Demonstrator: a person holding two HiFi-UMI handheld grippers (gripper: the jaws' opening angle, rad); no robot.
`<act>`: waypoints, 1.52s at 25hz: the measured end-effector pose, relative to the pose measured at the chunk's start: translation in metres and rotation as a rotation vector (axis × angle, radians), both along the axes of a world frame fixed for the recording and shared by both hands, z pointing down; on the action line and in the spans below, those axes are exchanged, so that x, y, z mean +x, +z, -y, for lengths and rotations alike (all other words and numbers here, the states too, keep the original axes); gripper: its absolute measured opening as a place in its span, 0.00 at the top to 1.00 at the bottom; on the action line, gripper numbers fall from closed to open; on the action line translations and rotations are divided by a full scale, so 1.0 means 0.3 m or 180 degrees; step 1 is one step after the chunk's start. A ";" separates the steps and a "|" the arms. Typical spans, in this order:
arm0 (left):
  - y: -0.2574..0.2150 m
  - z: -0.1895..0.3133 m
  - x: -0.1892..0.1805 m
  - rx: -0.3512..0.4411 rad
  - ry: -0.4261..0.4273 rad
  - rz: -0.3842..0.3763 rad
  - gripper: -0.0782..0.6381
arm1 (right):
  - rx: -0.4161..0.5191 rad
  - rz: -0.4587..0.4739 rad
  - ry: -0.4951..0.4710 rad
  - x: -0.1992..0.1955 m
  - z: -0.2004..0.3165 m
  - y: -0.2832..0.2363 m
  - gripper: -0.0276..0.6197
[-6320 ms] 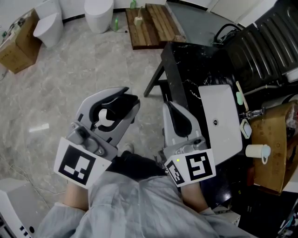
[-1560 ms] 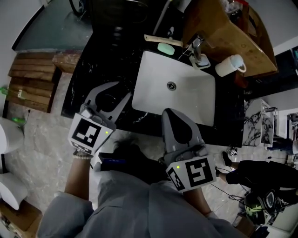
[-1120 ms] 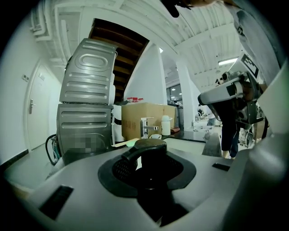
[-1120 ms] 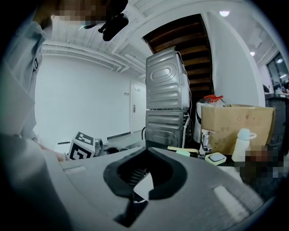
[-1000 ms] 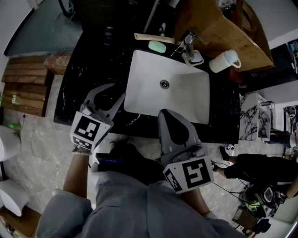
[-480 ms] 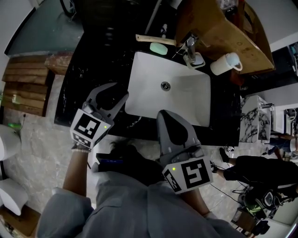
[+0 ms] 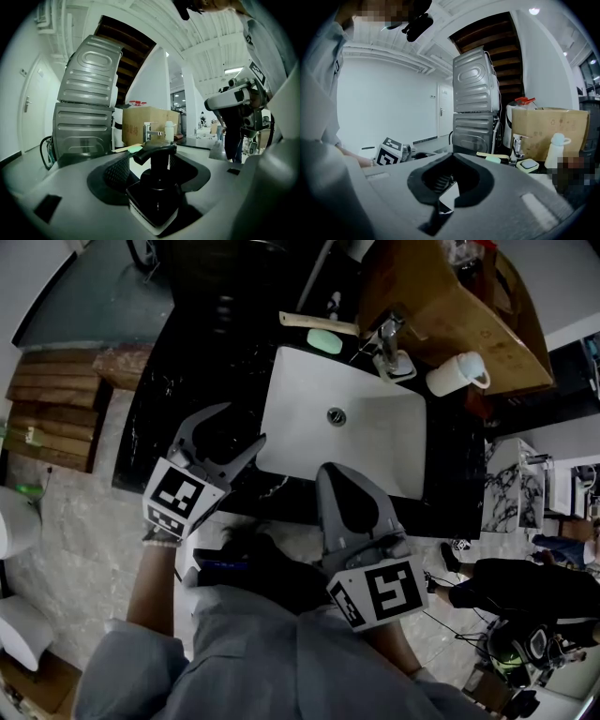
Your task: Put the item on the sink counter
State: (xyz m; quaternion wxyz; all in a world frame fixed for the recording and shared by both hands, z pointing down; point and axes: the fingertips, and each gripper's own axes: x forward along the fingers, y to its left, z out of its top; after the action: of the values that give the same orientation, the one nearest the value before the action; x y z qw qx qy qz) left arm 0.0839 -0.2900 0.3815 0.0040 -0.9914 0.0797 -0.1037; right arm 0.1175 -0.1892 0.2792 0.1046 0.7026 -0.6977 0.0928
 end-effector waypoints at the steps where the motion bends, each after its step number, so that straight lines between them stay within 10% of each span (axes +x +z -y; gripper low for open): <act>1: 0.000 0.000 -0.006 -0.0009 -0.0007 -0.0003 0.54 | 0.0003 -0.0001 -0.0007 -0.002 0.001 -0.001 0.96; 19: -0.042 -0.008 -0.214 0.0042 -0.0485 -0.0010 0.55 | 0.0104 0.0028 -0.0484 -0.131 0.072 -0.010 0.96; 29: -0.230 0.036 -0.403 -0.0075 -0.1128 -0.0635 0.78 | 0.0230 0.0072 -0.0739 -0.191 0.098 -0.038 0.96; 38: -0.362 -0.008 -0.480 0.0035 -0.1442 -0.0647 0.87 | 0.0357 0.0115 -0.1000 -0.255 0.126 -0.079 0.96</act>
State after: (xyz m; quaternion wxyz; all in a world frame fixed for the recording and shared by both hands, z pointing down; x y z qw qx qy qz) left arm -0.0601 -0.2876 0.2728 -0.0220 -0.9535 0.3005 -0.0013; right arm 0.0411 -0.2270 0.2555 0.0659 0.5879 -0.8048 0.0489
